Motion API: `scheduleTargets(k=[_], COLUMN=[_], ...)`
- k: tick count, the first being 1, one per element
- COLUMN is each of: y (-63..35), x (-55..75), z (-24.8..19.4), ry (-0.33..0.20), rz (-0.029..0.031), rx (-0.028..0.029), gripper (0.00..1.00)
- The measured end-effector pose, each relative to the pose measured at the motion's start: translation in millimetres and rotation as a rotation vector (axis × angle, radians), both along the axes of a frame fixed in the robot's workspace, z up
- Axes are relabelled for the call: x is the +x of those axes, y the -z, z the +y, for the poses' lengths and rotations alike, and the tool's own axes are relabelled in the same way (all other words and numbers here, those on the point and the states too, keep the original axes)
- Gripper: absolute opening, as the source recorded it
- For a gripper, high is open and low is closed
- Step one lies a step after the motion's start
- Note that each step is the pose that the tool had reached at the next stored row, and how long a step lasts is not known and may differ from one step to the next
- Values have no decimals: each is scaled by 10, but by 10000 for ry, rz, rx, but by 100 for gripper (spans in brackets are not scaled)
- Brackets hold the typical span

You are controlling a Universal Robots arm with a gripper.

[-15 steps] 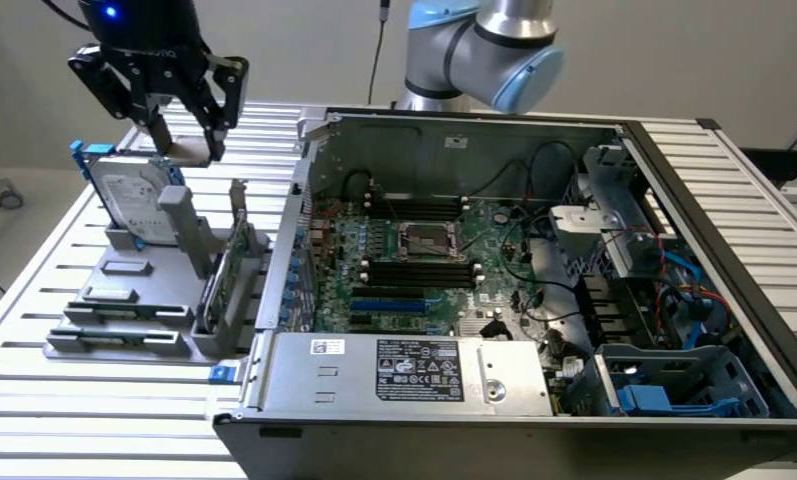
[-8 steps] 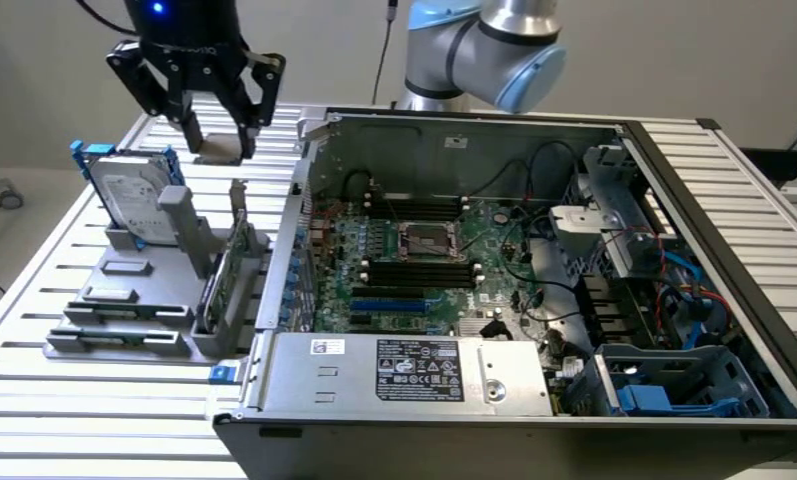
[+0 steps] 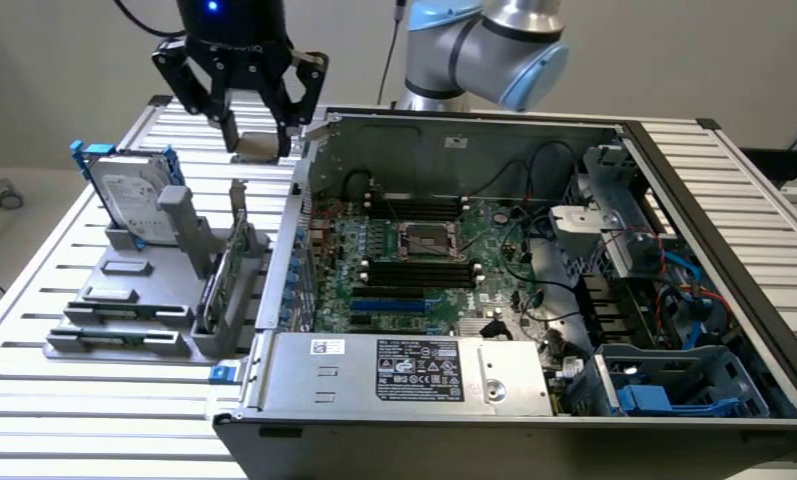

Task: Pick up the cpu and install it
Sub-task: 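Pick up the cpu and move it towards the insertion slot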

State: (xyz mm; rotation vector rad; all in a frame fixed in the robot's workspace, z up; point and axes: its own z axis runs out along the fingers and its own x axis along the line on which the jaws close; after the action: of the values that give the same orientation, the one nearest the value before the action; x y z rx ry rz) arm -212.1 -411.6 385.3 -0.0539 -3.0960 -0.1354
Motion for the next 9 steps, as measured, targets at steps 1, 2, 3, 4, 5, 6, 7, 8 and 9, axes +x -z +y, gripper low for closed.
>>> scheduleTargets(k=[1,2,3,4,5,6,7,8,9], y=[0,0,0,1,2,5,9,13,21], x=[47,91,136,184,229,274,319,363,411], z=[2,5,11,18,26,36,46,57,70], ry=[-1,0,0,0,0,-1,0,0,0], rz=[3,5,9,14,18,20,22,24,26], rx=[0,-1,-1,-2,-2,-1,0,-1,-1], gripper=[55,55,55,55,55,55,55,55,55])
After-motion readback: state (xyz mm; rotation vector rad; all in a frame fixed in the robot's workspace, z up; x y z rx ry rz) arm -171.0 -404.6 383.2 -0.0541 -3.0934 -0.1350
